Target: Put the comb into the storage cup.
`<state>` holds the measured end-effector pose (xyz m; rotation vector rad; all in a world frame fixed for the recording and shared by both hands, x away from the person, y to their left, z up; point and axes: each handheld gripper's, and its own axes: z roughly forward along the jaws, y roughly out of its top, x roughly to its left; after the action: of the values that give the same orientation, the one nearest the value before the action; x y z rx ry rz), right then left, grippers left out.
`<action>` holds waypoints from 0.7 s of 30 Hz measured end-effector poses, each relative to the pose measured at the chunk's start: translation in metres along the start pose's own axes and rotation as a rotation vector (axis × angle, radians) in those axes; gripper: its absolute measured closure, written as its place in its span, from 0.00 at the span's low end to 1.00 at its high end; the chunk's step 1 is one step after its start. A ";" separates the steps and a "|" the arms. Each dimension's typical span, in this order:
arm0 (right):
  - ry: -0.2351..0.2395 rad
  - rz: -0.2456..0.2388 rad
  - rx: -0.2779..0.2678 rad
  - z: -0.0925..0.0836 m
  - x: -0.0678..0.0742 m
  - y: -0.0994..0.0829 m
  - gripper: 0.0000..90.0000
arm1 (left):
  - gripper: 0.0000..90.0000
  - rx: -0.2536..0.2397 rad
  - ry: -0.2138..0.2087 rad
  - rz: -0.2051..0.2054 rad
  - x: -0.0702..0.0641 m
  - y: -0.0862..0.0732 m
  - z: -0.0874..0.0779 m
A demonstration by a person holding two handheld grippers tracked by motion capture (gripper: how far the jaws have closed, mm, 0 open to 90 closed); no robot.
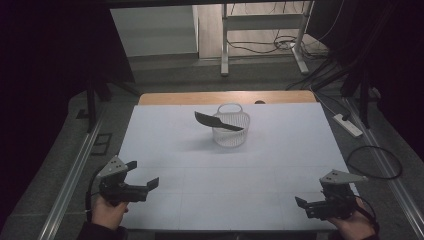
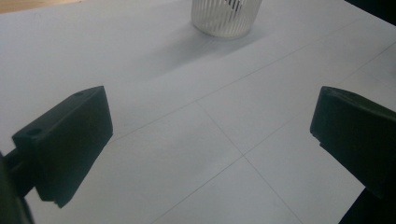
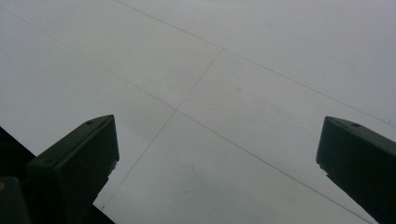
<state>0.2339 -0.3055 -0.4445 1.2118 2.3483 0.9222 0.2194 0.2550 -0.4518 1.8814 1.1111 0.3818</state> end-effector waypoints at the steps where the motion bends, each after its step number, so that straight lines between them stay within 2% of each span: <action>1: 0.000 0.000 0.000 0.000 0.000 0.000 0.00 | 0.00 0.001 0.002 0.000 0.000 -0.001 -0.001; 21: -0.004 0.002 0.003 0.000 0.000 0.000 0.00 | 0.00 -0.003 0.028 -0.031 0.005 -0.016 -0.018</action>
<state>0.2340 -0.3051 -0.4446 1.2159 2.3461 0.9167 0.2020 0.2720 -0.4551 1.8592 1.1566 0.3933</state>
